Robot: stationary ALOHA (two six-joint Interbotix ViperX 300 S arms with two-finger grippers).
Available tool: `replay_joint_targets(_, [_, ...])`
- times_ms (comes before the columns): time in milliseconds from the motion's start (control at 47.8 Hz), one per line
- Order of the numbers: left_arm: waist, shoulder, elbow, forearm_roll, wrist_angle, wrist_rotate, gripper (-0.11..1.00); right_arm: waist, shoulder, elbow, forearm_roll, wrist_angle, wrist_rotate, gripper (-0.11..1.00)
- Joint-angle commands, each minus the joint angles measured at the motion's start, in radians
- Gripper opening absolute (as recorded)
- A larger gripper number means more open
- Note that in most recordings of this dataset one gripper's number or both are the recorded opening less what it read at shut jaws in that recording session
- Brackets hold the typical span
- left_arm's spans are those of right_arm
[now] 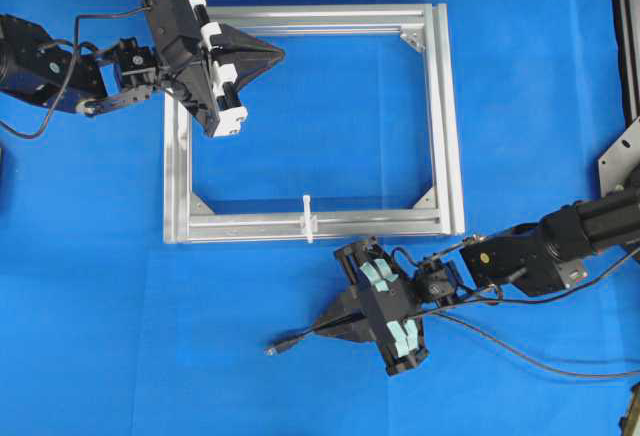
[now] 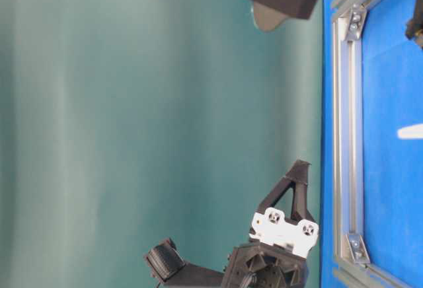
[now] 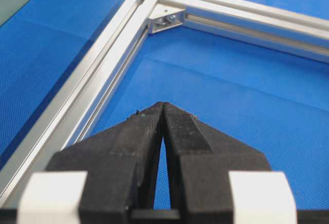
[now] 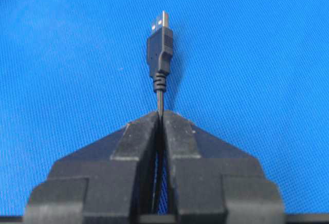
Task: Insert the wire through the string loop located in the center.
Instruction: 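Close the right gripper on the cable just behind the USB plug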
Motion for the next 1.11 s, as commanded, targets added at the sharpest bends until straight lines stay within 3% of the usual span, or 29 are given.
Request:
replay_joint_targets(0, [0.002,-0.031,-0.006,0.003,-0.005,0.000,0.00,-0.003,-0.017,-0.014,0.000,-0.003,0.000,-0.02])
replay_joint_targets(397, [0.000,-0.031,-0.005,0.003,-0.005,0.000,0.00,-0.003,-0.081,0.000,0.000,0.006,0.003,-0.02])
replay_joint_targets(794, [0.002,-0.031,-0.002,0.003,-0.005,0.000,0.00,-0.003,-0.262,-0.009,-0.002,0.245,-0.003,-0.02])
replay_joint_targets(1087, [0.000,-0.031,0.005,0.003,-0.005,-0.002,0.00,-0.005,-0.296,-0.028,-0.003,0.299,-0.005,-0.02])
